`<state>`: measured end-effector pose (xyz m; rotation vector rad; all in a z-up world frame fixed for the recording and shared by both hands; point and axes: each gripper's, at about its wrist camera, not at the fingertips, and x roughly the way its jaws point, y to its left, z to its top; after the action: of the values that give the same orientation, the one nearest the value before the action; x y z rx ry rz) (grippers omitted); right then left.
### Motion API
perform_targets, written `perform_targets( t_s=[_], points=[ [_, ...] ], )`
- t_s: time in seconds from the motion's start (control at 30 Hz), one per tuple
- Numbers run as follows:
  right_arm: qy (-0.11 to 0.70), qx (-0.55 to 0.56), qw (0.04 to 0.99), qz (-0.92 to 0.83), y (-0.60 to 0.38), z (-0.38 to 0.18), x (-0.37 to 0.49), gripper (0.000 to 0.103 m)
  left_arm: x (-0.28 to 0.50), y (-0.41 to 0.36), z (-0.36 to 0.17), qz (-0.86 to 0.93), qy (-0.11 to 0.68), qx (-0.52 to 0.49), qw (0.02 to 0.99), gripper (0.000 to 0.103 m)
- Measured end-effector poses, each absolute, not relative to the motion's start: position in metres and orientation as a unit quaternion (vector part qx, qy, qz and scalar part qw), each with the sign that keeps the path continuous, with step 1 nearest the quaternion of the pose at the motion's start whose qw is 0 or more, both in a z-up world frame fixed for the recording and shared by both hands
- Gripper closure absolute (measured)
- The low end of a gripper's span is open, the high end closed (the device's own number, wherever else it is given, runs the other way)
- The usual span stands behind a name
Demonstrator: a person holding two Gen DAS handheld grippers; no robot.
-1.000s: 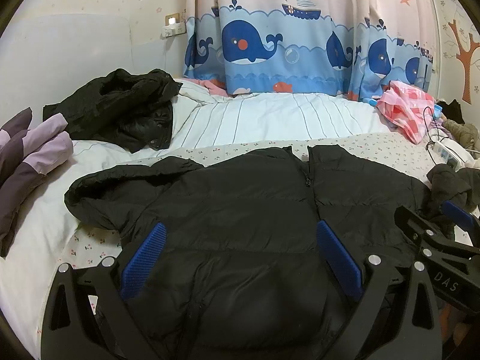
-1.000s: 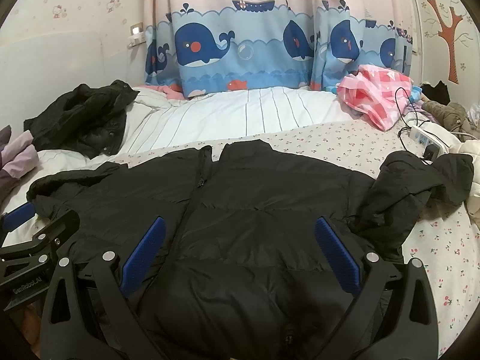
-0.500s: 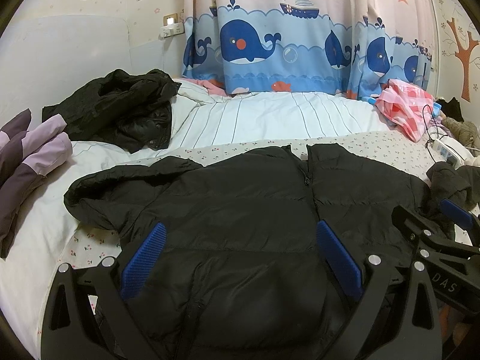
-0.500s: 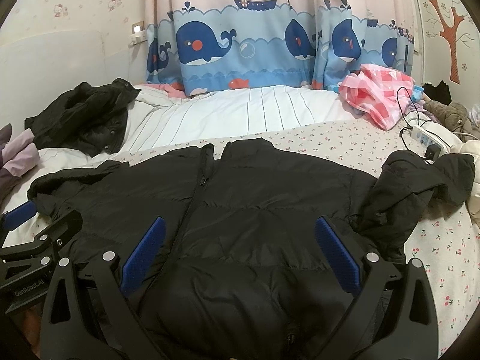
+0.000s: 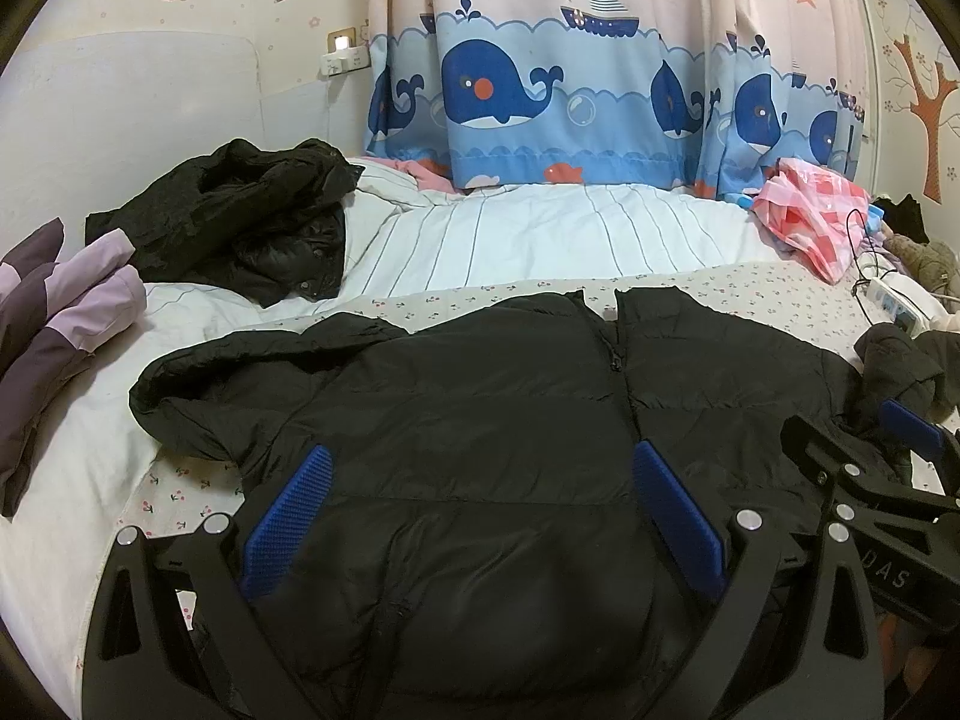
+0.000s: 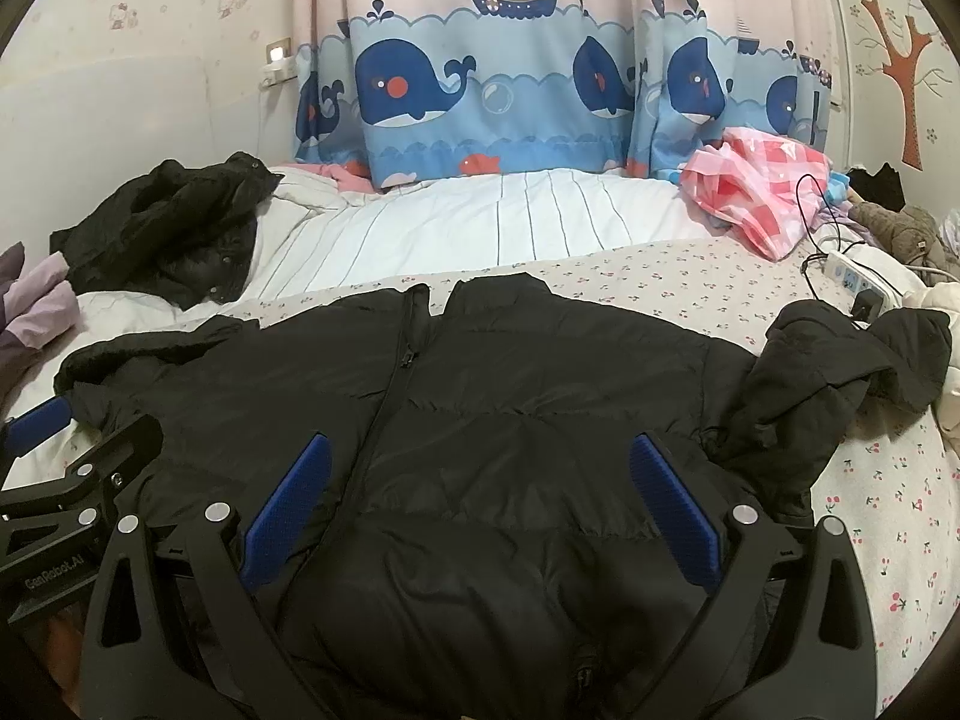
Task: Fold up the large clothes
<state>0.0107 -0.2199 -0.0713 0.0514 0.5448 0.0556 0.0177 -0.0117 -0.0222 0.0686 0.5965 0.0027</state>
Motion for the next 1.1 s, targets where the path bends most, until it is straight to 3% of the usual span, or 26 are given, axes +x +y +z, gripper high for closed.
perform_targets(
  t_s=[0.9,1.1],
  points=[
    [0.27,0.022,0.962,0.025,-0.218,-0.072,0.012,0.007,0.018,-0.012,-0.023,0.005,0.296,0.037,0.954,0.007],
    [0.31,0.001,0.951,0.007,-0.218,-0.088,0.024,0.007,0.023,-0.009,-0.025,0.013,0.302,0.043,0.952,0.007]
  ],
)
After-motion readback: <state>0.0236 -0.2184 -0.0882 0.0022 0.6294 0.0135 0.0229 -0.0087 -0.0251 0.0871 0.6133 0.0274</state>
